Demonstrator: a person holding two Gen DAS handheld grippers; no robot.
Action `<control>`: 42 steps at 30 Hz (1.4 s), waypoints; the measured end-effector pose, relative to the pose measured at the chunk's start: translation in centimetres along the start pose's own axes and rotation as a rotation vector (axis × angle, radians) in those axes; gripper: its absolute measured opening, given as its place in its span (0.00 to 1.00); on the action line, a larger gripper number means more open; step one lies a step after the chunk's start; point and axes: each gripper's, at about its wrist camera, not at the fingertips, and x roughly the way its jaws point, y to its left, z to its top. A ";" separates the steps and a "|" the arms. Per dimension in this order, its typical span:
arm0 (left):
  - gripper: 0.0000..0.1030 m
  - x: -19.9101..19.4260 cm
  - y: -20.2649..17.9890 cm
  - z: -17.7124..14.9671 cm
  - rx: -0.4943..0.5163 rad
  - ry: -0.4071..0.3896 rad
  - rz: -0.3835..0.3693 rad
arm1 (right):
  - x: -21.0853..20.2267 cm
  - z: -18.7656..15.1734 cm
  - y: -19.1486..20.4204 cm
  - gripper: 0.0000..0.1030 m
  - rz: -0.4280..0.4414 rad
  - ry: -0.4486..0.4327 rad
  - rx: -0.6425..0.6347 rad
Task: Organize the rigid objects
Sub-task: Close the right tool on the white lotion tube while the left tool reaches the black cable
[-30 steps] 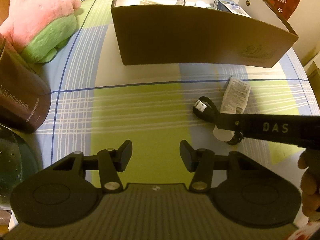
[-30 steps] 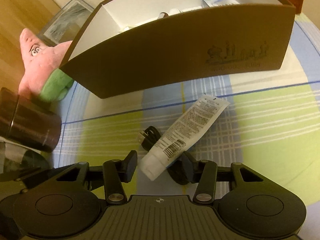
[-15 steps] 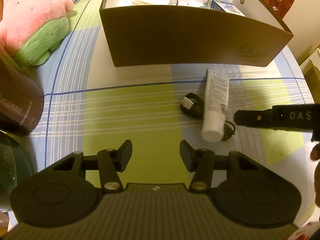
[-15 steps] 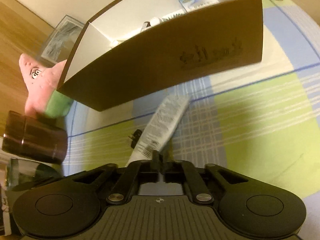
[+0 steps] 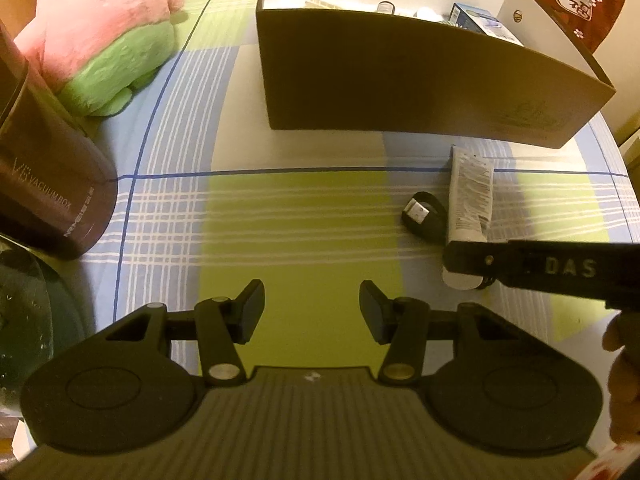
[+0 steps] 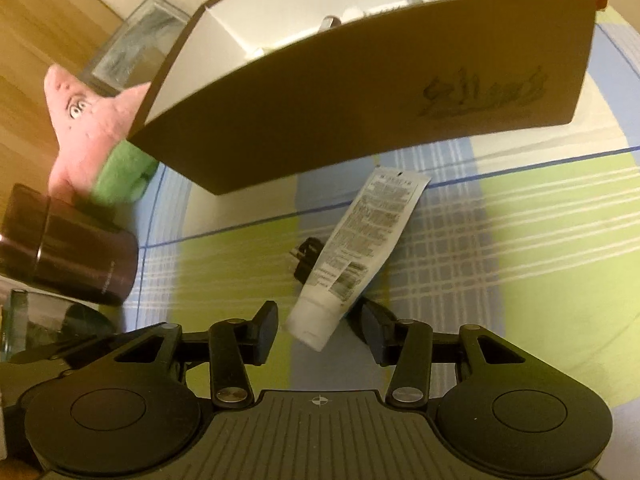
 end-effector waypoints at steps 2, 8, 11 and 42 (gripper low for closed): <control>0.48 0.1 0.1 0.0 -0.002 0.002 0.003 | 0.4 0.0 0.1 0.45 -0.026 -0.009 -0.001; 0.48 0.0 0.1 0.1 0.003 0.000 -0.003 | 0.4 0.8 0.0 0.29 -0.060 -0.010 -0.002; 0.48 0.1 -0.1 0.3 0.005 -0.002 -0.021 | -0.3 0.8 -1.2 0.26 -0.050 -0.001 0.033; 0.27 4.6 -7.2 3.3 0.088 -0.027 -0.155 | -1.2 0.1 -6.0 0.40 -0.090 -0.071 -0.109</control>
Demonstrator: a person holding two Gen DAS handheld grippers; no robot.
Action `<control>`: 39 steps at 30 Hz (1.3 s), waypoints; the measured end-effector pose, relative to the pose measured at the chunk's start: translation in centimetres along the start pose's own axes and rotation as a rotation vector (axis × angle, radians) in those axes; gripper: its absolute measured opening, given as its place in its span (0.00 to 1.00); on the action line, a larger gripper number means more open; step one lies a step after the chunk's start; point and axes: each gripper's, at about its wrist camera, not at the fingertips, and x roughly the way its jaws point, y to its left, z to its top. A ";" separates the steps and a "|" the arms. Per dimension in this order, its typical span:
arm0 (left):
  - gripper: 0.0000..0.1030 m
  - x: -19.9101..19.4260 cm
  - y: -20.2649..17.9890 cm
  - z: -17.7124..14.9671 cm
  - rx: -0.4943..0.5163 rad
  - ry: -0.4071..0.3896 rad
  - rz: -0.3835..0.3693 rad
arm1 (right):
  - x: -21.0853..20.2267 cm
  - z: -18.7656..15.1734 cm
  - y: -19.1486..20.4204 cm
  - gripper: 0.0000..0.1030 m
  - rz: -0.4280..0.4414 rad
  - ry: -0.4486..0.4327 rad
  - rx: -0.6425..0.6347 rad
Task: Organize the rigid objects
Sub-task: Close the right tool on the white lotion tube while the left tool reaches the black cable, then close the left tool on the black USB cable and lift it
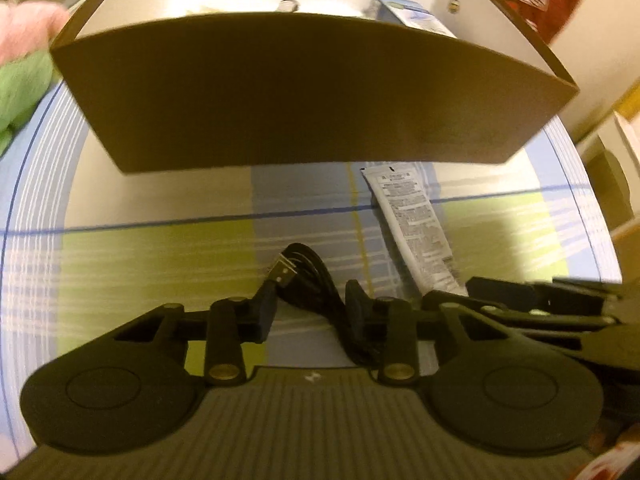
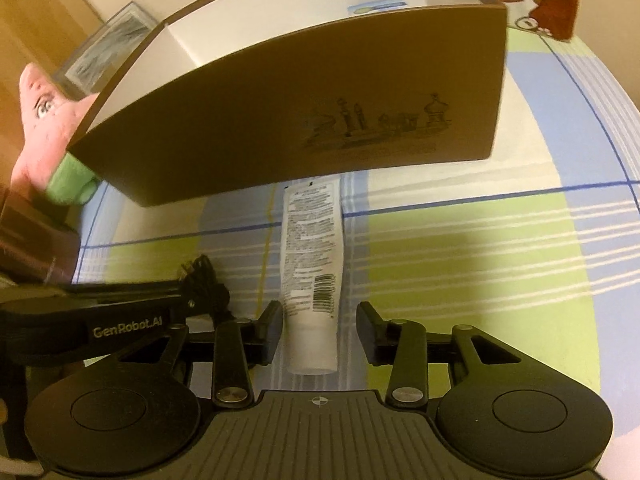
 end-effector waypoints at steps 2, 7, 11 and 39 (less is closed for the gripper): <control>0.22 -0.3 0.2 0.0 0.061 -0.007 -0.002 | 0.3 -0.3 0.4 0.40 -0.003 0.000 -0.031; 0.21 -1.1 1.6 -0.8 0.160 -0.004 0.007 | 0.4 -1.4 1.6 0.31 -0.030 -0.019 -0.180; 0.21 -2.1 2.6 -2.3 0.233 0.003 0.000 | 0.1 -2.4 1.6 0.30 -0.004 -0.005 -0.236; 0.19 -1.0 0.9 -4.0 0.105 -0.003 0.080 | 0.7 -3.0 3.0 0.41 -0.069 -0.074 -0.295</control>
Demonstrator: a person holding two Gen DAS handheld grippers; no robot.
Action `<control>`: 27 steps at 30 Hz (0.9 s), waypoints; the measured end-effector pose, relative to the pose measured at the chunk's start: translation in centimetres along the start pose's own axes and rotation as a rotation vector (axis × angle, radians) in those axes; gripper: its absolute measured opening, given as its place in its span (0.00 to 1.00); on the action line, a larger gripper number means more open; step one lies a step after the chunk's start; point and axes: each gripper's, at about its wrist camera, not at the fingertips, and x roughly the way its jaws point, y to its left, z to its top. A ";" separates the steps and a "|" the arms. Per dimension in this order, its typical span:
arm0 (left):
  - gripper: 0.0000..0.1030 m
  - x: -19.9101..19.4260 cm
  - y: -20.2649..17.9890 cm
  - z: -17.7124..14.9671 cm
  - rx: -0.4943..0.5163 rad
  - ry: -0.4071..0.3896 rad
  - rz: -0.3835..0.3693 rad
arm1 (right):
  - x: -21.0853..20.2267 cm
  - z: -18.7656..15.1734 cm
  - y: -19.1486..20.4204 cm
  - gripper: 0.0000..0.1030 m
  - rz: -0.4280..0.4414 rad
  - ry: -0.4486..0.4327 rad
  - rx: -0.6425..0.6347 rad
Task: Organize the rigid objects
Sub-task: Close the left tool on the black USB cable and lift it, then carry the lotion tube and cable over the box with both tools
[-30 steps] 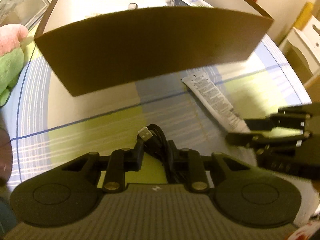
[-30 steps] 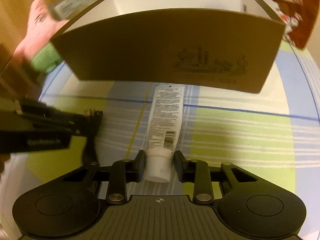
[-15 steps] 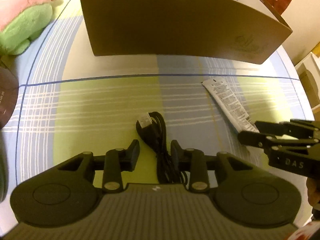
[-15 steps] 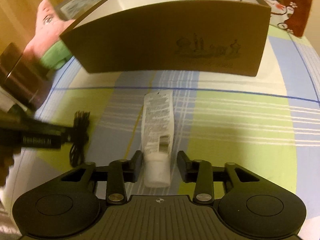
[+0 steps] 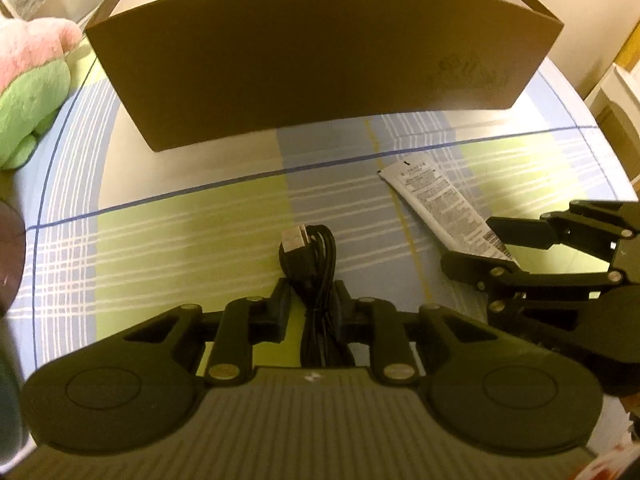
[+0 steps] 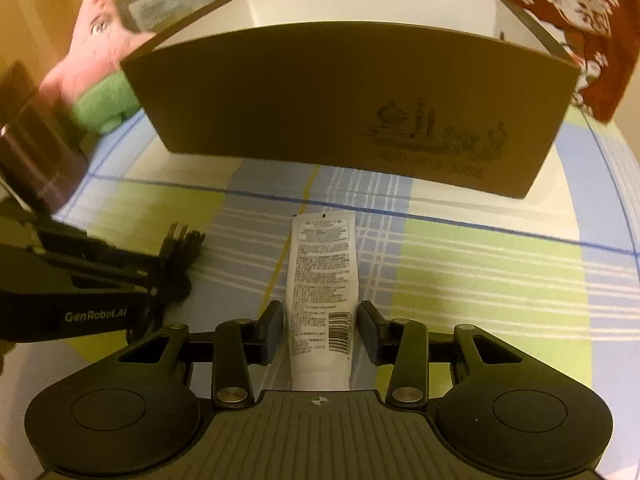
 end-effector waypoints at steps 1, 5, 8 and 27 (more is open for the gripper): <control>0.19 0.0 -0.1 0.0 0.002 0.001 0.004 | 0.1 0.0 0.3 0.41 -0.012 0.000 -0.020; 0.18 0.3 -0.1 0.2 -0.001 0.008 0.010 | 0.2 -0.5 1.2 0.38 -0.057 -0.009 -0.087; 0.17 0.3 -0.1 0.2 0.004 0.008 0.012 | 0.1 -0.6 1.1 0.37 -0.050 -0.013 -0.087; 0.12 -1.0 -0.1 -0.9 -0.005 -0.013 -0.018 | -1.3 -0.3 -0.5 0.35 0.033 -0.002 0.045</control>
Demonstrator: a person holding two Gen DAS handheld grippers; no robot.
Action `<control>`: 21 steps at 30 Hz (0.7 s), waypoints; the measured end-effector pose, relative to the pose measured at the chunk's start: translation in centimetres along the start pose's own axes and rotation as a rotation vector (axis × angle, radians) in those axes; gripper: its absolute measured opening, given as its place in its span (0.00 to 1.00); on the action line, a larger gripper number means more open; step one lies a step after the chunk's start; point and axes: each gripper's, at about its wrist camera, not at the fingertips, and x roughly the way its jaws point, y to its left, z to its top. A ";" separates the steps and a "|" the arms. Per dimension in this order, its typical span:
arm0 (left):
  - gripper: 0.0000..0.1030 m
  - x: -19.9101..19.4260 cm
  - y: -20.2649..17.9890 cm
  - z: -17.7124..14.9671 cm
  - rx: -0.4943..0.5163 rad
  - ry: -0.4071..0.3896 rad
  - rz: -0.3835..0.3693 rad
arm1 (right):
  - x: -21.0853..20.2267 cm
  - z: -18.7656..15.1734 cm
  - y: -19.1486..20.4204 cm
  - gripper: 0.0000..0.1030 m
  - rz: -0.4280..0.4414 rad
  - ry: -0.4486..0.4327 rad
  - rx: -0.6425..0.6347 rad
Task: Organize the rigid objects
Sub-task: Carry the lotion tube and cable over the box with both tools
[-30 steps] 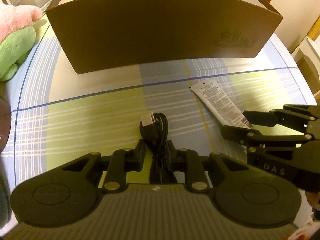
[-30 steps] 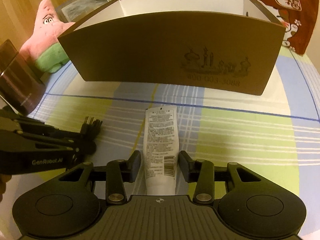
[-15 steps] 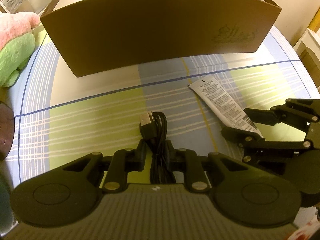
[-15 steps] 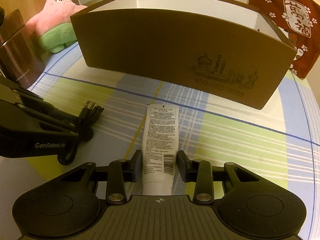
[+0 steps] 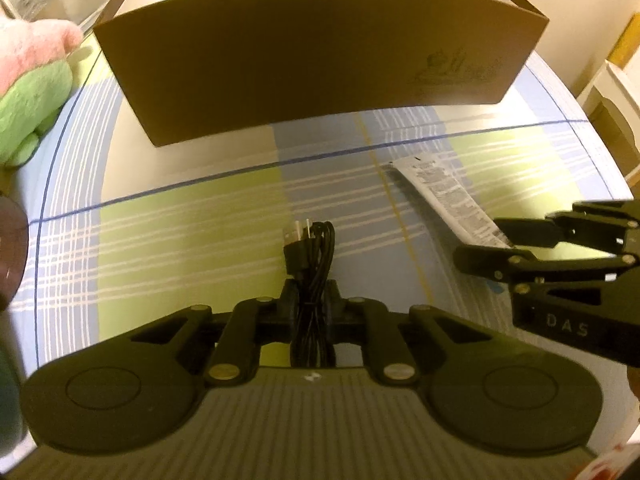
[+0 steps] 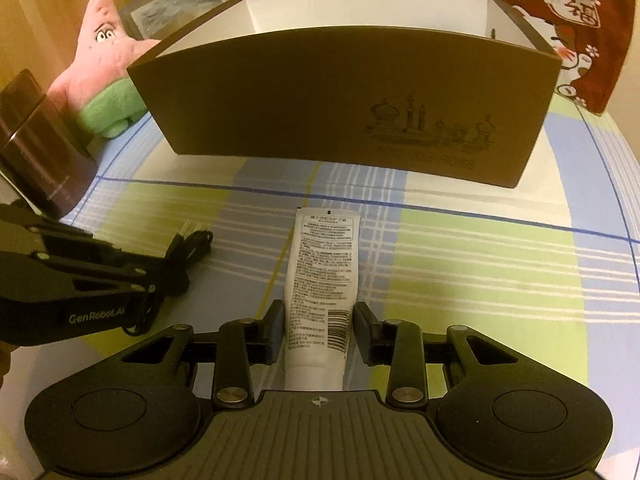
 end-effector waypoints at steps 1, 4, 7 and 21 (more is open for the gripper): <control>0.13 0.0 0.0 0.0 -0.001 0.001 -0.004 | 0.0 0.0 0.0 0.35 -0.002 0.002 0.001; 0.16 0.1 0.0 0.2 -0.017 0.010 -0.015 | 0.1 -0.2 -0.1 0.35 -0.005 0.007 0.010; 0.19 0.4 -0.2 0.4 -0.027 0.009 -0.012 | 0.1 -0.1 -0.1 0.35 -0.007 0.007 0.016; 0.13 0.4 -0.6 0.6 0.004 -0.009 0.005 | -1.1 -0.3 -0.7 0.35 -0.007 -0.016 0.049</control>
